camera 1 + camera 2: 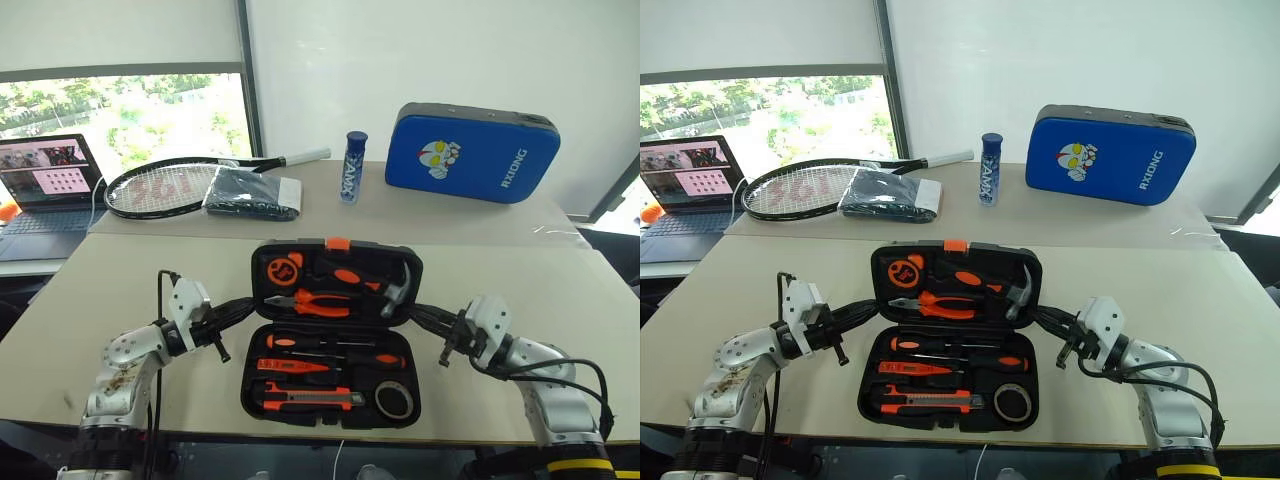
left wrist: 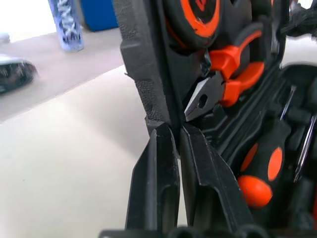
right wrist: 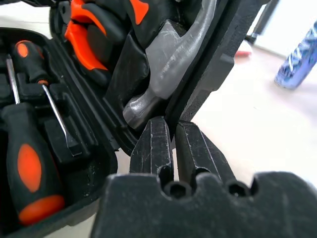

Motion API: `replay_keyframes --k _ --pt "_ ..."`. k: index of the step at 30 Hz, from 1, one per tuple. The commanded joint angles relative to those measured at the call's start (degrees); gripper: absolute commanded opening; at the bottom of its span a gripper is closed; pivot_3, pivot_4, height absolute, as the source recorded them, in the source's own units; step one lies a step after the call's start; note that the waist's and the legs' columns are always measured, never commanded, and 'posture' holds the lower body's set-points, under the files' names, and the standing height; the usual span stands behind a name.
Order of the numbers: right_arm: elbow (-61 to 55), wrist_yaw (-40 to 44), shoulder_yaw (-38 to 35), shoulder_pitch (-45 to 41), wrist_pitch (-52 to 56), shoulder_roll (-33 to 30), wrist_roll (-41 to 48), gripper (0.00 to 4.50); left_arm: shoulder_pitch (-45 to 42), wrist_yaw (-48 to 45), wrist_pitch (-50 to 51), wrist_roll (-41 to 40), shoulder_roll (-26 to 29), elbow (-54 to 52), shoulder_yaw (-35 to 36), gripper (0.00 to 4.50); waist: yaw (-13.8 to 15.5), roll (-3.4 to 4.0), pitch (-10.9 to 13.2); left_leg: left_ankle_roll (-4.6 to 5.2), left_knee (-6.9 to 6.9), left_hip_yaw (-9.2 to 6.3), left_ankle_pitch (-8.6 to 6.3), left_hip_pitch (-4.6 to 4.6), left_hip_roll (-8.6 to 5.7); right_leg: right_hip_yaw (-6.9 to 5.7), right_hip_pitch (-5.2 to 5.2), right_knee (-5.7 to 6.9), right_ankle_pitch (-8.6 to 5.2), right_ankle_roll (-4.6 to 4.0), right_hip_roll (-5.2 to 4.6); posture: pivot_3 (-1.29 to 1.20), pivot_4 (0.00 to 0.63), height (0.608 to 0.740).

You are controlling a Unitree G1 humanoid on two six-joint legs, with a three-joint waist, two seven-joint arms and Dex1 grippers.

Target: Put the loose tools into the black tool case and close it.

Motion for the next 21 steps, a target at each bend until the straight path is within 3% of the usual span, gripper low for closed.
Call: replay_keyframes --k 1,2,10,14,21 --pt "-1.2 5.2 2.7 -1.9 -10.5 0.2 1.0 1.37 0.1 -3.4 -8.4 0.8 -0.1 -1.5 -2.6 0.00 -0.1 0.00 0.0 0.00 0.00 0.00 0.00 0.01 0.02 0.00 0.00 0.01 0.00 0.00 0.02 0.00 0.150 0.740" --pt "-0.9 5.8 2.9 -1.8 -12.3 0.2 1.0 1.70 0.5 -3.9 -10.1 1.2 0.0 -1.3 -3.0 0.00 -0.2 0.00 0.0 0.00 0.00 0.00 0.00 0.02 0.03 0.00 0.00 0.01 0.00 0.00 0.03 0.00 0.150 0.740" --pt "4.1 9.5 5.7 -4.1 -30.9 -1.9 -2.5 4.43 0.4 -6.0 -21.1 2.4 1.4 3.2 -3.2 2.78 -0.2 0.00 0.0 0.00 0.00 0.04 0.00 0.12 0.05 0.07 0.03 0.07 0.01 -0.02 0.04 0.00 0.150 0.740" --pt "7.1 10.1 6.2 -4.1 -35.5 -4.2 -2.3 4.50 0.8 -7.8 -23.2 1.8 3.5 4.6 -2.7 4.27 -0.2 0.01 0.0 0.00 -0.01 0.05 0.00 0.16 0.06 0.06 0.05 0.09 0.01 -0.02 0.05 0.00 0.150 0.740" --pt "11.9 10.3 9.3 -4.6 -46.5 -7.0 -3.9 4.50 0.9 -10.9 -29.8 3.0 5.3 6.3 -4.7 4.27 -0.1 0.01 0.0 0.01 -0.01 0.04 0.00 0.19 0.07 0.06 0.10 0.08 0.01 -0.02 0.04 0.00 0.150 0.740"
